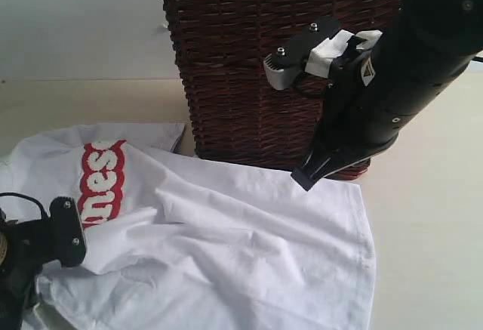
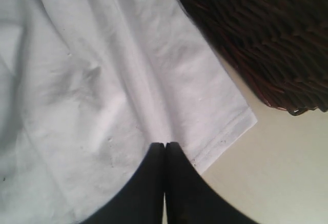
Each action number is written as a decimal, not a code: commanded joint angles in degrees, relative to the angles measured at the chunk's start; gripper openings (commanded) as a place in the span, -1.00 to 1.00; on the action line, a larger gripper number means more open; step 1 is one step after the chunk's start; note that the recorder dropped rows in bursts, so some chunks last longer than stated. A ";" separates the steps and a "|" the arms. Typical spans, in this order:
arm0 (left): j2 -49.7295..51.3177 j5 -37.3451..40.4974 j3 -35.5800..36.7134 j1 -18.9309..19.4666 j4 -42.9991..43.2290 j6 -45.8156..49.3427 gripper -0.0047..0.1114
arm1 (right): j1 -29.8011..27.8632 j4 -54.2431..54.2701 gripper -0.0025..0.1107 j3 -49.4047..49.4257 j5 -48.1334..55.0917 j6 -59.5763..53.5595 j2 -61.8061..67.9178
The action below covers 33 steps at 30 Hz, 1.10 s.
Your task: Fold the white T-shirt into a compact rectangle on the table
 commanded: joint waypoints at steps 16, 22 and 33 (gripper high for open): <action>-0.95 31.35 -1.95 -1.49 -38.36 32.20 -0.92 | -0.22 -0.04 -0.96 -0.34 0.41 -0.85 -0.22; -8.99 31.21 -9.52 -0.99 -37.46 32.94 -0.92 | -0.22 -0.04 -0.96 -0.34 0.41 -1.06 -0.22; -6.39 -18.70 -6.92 11.25 -24.61 -0.77 -0.92 | -0.22 1.24 -0.96 -0.34 -0.34 -1.48 -0.22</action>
